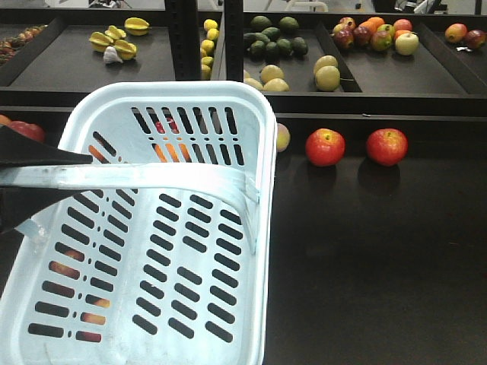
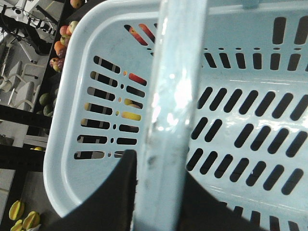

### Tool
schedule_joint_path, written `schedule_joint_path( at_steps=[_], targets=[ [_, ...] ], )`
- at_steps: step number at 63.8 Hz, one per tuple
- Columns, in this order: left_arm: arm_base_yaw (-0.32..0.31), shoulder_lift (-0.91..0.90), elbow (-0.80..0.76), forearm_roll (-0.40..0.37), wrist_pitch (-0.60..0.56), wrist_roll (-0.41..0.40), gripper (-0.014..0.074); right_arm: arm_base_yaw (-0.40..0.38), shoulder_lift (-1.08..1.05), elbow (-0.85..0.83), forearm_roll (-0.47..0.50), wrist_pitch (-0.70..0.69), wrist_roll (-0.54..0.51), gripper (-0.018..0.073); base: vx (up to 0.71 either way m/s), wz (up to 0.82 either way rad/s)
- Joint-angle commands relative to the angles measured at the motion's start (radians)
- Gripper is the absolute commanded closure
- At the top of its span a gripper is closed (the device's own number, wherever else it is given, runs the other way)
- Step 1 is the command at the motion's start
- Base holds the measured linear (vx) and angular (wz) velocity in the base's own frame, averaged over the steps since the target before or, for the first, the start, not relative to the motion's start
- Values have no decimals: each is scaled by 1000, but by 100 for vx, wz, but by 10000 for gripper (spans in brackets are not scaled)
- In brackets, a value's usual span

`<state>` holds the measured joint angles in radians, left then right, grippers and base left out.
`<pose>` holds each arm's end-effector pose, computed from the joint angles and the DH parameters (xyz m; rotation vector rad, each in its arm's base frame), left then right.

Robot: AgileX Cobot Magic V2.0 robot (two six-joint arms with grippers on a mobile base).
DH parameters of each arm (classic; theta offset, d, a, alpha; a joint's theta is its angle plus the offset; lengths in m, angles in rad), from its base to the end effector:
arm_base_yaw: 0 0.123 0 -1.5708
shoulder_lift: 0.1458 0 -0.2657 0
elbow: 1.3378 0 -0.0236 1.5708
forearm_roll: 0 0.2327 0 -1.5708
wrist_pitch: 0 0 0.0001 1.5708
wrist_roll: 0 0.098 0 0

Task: Pick three apples into basket with both arms
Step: 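Drive the base away from the table carrying the basket in the left gripper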

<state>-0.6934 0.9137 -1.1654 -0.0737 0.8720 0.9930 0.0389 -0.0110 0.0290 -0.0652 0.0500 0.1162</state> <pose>0.1240 -0.1103 0.4046 1.5598 1.4105 0.0924 0.0652 0.0022 0.2001 0.0120 1.5518 0.0686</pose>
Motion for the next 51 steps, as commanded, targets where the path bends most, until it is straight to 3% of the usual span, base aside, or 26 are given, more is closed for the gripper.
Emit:
schedule_joint_path(
  at_steps=[1, 51],
  targets=[
    [-5, -15, -31, -15, -93, -12, 603, -8, -11, 14, -6, -77, 2, 568, -3, 13],
    [-5, -15, -31, -15, -93, -12, 603, -8, -11, 14, -6, -77, 2, 568, -4, 27]
  ],
)
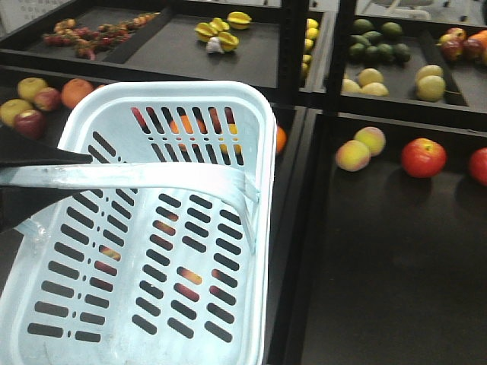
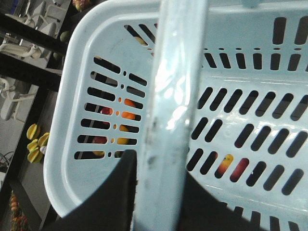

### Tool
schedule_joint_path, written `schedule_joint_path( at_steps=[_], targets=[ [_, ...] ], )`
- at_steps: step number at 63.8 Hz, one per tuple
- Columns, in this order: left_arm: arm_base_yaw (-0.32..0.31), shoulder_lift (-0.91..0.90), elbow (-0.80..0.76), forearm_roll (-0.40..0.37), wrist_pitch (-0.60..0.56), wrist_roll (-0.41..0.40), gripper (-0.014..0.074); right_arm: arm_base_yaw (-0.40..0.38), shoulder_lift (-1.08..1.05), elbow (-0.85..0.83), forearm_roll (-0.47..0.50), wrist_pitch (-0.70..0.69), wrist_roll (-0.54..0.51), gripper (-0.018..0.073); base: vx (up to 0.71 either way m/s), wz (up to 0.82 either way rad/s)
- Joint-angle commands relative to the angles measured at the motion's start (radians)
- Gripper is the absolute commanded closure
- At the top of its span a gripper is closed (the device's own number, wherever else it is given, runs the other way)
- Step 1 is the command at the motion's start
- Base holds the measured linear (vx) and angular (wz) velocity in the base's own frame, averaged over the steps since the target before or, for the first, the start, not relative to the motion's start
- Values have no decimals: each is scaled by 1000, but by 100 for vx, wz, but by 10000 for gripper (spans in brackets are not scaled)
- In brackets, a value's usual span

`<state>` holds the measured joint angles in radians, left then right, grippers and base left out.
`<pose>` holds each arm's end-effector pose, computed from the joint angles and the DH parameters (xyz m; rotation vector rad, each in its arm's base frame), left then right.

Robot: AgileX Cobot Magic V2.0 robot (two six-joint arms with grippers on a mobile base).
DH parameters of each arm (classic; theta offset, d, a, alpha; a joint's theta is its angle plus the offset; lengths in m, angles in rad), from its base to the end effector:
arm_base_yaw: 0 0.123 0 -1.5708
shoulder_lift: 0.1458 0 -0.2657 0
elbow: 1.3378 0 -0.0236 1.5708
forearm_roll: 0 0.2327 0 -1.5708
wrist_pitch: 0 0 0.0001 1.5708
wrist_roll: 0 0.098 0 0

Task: Pick three apples into basket with both arms
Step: 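Drive the base away from the table carrying the basket in the left gripper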

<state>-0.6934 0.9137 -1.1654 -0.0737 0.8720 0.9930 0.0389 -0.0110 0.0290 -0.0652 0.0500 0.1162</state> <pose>0.1240 -0.1103 0.4046 1.5598 1.4105 0.0924 0.0652 0.0022 0.2001 0.0120 1.5518 0.0686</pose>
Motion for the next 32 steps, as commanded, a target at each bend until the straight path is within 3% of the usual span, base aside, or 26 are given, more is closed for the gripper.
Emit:
schedule_joint_path(
  at_steps=[1, 32],
  targets=[
    [-5, -15, -31, -15, -93, -12, 603, -8, -11, 14, -6, -77, 2, 568, -7, 37],
    [-5, -15, -31, -15, -93, -12, 603, -8, -11, 14, -6, -78, 2, 568, -7, 36]
  ],
)
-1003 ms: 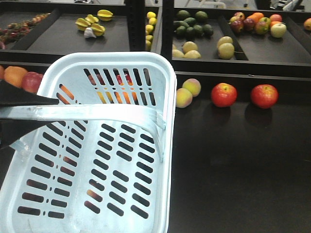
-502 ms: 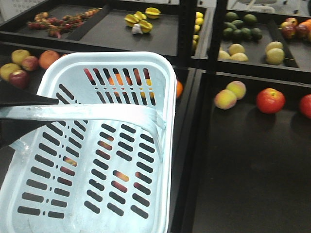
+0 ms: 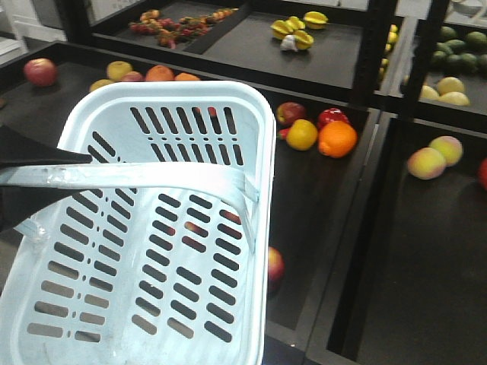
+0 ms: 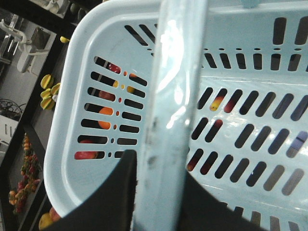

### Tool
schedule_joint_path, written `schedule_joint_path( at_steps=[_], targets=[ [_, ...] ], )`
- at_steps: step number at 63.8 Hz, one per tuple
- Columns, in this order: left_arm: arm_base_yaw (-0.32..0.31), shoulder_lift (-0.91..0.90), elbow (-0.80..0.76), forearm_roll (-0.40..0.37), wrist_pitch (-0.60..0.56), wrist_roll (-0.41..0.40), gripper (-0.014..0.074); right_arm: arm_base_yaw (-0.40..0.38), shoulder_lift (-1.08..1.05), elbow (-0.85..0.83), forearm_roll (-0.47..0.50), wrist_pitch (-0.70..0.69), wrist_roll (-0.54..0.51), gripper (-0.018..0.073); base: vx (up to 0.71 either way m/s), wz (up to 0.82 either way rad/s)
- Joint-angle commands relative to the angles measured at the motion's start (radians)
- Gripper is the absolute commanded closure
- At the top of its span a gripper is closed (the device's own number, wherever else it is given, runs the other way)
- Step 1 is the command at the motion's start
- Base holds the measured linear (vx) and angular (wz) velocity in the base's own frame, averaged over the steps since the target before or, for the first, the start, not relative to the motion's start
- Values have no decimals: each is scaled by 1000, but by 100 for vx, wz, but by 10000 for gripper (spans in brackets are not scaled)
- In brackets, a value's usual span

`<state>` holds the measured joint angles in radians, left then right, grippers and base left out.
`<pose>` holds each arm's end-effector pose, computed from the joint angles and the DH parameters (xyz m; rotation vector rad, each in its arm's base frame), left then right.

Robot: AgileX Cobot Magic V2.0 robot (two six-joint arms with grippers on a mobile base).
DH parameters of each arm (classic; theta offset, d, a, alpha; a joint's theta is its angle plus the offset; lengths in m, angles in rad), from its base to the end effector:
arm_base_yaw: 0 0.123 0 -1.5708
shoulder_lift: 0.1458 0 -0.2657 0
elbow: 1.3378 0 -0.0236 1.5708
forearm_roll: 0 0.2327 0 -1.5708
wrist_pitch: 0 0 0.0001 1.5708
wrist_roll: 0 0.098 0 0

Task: Pick three apples into basket with both arms
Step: 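Drive the base away from the table carrying the basket in the left gripper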

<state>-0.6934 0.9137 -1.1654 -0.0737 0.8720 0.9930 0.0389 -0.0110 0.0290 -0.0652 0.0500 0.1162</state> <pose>0.1240 -0.1103 0.4046 1.5598 1.4105 0.0924 0.0652 0.0022 0.2001 0.0120 1.5518 0.0686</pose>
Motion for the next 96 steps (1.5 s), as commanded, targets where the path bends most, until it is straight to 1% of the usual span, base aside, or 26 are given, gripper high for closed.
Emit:
schedule_joint_path(
  at_steps=[1, 96],
  targets=[
    [-5, -15, -31, -15, -93, -12, 603, -8, -11, 14, -6, -78, 2, 568, -7, 37],
    [-5, -15, -31, -15, -93, -12, 603, -8, -11, 14, -6, -77, 2, 568, -8, 43]
  ],
)
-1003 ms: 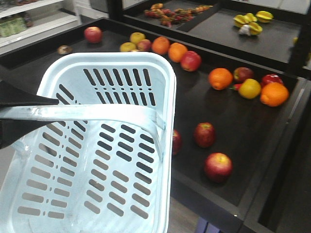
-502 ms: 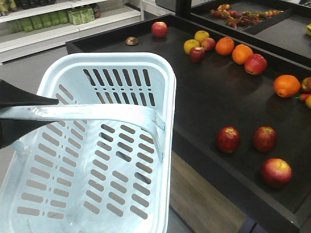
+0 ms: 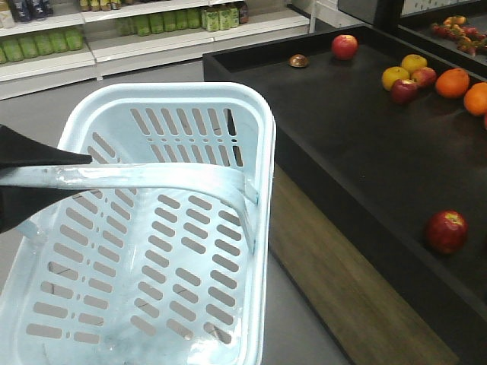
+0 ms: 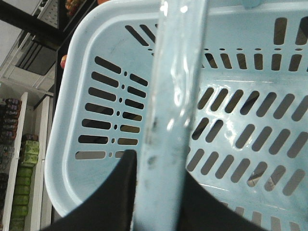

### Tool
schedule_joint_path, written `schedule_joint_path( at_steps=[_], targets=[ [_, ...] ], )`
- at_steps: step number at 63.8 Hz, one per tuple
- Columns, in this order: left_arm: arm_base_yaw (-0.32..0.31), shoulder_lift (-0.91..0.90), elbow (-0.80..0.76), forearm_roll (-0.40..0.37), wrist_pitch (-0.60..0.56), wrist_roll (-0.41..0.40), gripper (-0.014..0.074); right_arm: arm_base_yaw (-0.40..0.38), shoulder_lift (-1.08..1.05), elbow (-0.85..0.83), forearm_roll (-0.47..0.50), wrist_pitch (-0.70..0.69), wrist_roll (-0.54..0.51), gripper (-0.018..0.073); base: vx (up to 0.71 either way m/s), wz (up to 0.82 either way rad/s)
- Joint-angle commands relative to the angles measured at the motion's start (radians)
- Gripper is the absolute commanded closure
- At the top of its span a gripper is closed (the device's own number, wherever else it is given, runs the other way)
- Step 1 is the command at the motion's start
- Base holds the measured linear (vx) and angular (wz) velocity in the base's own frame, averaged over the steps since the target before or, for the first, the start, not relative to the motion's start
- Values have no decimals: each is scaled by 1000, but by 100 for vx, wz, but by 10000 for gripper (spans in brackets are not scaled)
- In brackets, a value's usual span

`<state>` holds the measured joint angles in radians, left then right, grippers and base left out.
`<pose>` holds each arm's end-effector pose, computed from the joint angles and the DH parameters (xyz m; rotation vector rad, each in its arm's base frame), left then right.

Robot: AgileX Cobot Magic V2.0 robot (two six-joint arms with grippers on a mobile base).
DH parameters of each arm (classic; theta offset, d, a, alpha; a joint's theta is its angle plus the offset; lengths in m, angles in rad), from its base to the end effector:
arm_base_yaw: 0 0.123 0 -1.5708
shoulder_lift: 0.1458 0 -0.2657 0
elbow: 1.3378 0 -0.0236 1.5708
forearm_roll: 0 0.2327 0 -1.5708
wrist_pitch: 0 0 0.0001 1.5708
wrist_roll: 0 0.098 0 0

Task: Pick three apples into basket with both arms
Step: 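Drive the base away from the table carrying the basket in the left gripper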

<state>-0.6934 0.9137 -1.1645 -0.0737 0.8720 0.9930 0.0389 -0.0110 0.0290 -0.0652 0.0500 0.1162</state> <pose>0.1241 -0.1103 0.4044 1.5604 1.4112 0.0922 0.0652 0.0022 0.2001 0.0120 1.5518 0.0686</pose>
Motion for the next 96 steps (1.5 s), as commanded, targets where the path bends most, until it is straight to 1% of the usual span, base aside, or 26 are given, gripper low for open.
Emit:
schedule_joint_path(
  at_steps=[1, 52, 96],
  targets=[
    [-5, -15, -32, -15, -93, -12, 603, -8, -11, 14, -6, -77, 2, 568, -6, 38],
    [-5, -15, -32, -15, -93, -12, 603, -8, -11, 14, -6, -78, 2, 568, 1, 25],
    [-5, -14, -32, -15, -93, -12, 603, -8, -11, 14, -6, -78, 2, 568, 10, 38]
  ],
)
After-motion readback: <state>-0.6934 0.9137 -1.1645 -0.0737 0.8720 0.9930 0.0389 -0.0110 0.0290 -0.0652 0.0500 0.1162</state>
